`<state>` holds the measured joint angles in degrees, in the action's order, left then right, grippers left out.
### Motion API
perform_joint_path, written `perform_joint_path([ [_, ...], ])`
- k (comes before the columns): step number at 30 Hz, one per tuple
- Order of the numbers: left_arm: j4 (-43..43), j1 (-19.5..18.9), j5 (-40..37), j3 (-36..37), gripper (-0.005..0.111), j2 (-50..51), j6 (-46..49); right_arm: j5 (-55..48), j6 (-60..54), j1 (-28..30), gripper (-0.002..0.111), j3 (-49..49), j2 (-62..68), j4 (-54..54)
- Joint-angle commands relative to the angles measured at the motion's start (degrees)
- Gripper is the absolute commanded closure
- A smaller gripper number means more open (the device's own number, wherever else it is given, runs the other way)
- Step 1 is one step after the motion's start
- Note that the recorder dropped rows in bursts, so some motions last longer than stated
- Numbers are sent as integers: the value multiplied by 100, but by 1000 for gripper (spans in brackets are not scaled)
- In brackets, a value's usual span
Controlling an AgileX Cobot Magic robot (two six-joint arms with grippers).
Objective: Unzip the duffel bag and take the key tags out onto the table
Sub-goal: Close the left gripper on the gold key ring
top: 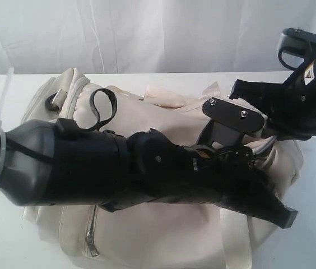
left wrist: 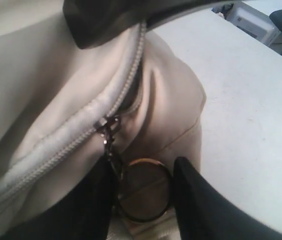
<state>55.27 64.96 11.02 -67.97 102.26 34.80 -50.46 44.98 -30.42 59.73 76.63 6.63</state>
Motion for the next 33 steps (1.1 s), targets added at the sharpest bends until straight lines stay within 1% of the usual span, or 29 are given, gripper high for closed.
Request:
perform_joint_path([
  [1,71,45,-66,-4,107,-153,-29,83,15,20,108,22,-83,476],
  [8,61,45,-533,-4,107,-408,163,46,15,20,108,22,-83,606],
  [13,61,34,-789,6,107,-566,551,10,15,20,108,22,-83,658],
  [24,61,11,-707,457,107,-623,611,-125,15,20,108,22,-83,849],
  [26,61,-49,-693,523,107,-632,611,-145,4,20,108,22,-83,843],
  [33,86,-427,-1164,667,107,-826,588,-220,6,20,108,22,-83,987],
])
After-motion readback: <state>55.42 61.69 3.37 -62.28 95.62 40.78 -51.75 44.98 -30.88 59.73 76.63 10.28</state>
